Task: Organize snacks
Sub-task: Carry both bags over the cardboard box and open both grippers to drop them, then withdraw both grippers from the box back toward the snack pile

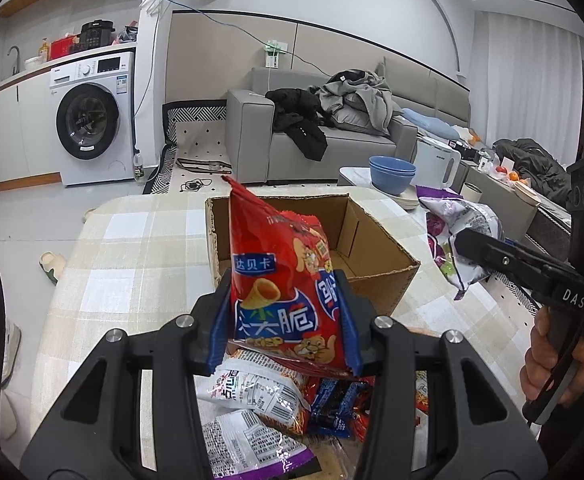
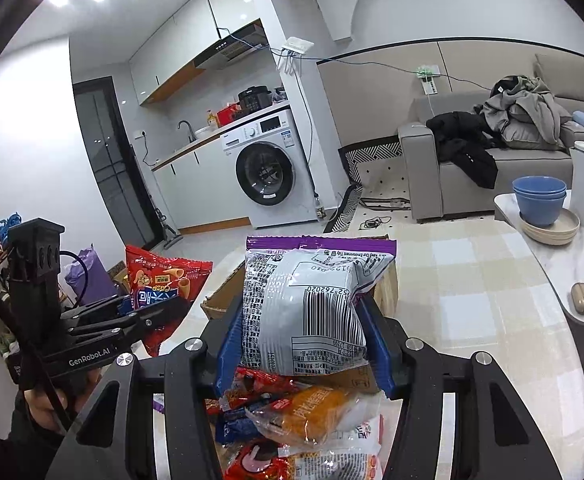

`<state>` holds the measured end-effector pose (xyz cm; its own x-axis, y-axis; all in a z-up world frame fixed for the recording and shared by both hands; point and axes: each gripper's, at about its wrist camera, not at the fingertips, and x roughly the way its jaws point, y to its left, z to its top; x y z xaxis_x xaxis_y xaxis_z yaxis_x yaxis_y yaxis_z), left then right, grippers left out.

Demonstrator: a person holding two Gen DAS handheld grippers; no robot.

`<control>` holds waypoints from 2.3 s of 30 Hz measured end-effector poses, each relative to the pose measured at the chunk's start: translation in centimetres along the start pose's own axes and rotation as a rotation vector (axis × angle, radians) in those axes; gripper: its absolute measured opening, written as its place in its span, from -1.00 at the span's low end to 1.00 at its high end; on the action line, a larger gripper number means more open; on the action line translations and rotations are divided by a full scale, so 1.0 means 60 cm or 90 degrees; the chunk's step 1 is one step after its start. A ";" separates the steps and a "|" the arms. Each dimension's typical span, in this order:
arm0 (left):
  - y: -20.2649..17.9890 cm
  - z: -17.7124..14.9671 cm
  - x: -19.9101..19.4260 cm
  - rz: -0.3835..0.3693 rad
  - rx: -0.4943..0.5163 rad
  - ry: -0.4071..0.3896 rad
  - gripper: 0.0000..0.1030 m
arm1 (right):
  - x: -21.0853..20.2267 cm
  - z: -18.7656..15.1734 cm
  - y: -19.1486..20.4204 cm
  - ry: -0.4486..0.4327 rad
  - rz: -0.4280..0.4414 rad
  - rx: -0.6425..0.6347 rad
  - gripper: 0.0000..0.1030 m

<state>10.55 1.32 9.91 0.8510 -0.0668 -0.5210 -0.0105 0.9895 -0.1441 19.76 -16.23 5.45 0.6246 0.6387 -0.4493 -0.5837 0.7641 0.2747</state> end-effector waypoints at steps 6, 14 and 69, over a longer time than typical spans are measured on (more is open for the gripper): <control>0.000 0.023 0.032 -0.005 0.003 0.010 -0.18 | 0.022 0.011 0.001 0.013 -0.004 -0.004 0.06; 0.002 0.035 0.079 -0.007 0.011 0.023 -0.18 | 0.055 0.017 -0.003 0.032 -0.007 -0.004 0.06; 0.042 -0.038 0.082 0.028 -0.014 0.055 0.97 | 0.029 -0.063 -0.035 0.090 -0.060 -0.001 0.99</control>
<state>13.53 3.19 5.05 0.8007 -0.0349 -0.5980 -0.0594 0.9888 -0.1372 20.11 -17.05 0.88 0.5976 0.5450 -0.5881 -0.5266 0.8199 0.2246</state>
